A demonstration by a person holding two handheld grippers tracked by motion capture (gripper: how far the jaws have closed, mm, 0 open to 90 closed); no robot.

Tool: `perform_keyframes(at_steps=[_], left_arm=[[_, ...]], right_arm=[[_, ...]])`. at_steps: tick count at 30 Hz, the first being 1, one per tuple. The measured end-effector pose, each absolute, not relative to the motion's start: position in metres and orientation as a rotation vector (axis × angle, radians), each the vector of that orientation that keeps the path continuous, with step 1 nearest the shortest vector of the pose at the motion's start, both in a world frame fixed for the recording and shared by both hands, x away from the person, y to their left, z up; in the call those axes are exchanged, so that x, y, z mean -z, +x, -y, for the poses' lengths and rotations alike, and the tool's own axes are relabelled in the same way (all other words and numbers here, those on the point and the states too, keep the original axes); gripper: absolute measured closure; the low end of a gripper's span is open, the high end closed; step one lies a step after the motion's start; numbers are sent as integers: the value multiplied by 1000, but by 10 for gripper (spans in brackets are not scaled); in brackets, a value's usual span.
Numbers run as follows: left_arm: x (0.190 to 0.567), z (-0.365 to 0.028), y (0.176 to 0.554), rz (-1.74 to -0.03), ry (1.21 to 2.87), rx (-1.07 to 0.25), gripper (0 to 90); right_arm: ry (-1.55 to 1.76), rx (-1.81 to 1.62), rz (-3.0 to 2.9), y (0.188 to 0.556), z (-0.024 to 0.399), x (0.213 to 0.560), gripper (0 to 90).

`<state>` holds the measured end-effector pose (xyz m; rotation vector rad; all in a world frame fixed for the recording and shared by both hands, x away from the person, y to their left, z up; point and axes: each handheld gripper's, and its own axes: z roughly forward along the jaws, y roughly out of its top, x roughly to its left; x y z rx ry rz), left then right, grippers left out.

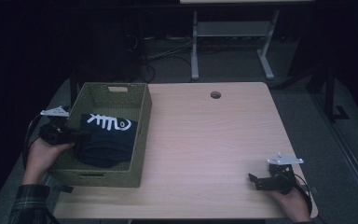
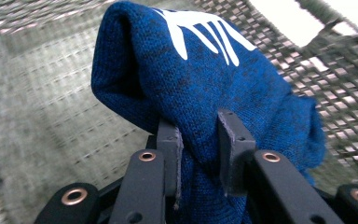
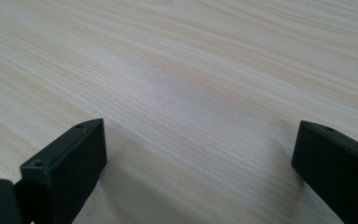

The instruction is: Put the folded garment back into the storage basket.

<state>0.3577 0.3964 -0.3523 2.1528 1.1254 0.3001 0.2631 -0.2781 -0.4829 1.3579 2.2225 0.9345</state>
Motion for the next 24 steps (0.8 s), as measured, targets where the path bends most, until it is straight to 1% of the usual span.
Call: perform_keyframes(at_steps=[2,5,7,9,10,12,13,15,19,24], left_arm=[[354,-399,361,-1155,2161,-322,705],[357,-398,364,-1204,2164,-368,660],[358,-399,365,-1234,2176,-403,609],[358,-400,367,-1273,2181,-450,581],[358,-400,367,-1273,2181,-450,541],[358,-403,367,-1294,2178,-478,526],[356,-406,367,-1310,2162,-501,476],[354,-408,366,-1325,2148,-523,443],[351,-408,362,-1313,2134,-528,377],[352,-399,358,-1290,2114,-497,334]], right_arm=[[1358,-935,-2222,263,278,483,27],[1358,-935,-2223,263,278,483,27],[1357,-934,-2223,263,278,483,27],[1357,-934,-2223,263,278,483,27],[1357,-934,-2223,263,278,483,27],[1358,-934,-2222,263,278,483,27],[1357,-935,-2223,263,278,483,27],[1357,-934,-2222,263,278,483,27],[1357,-935,-2223,263,278,483,27],[1357,-934,-2223,263,278,483,27]])
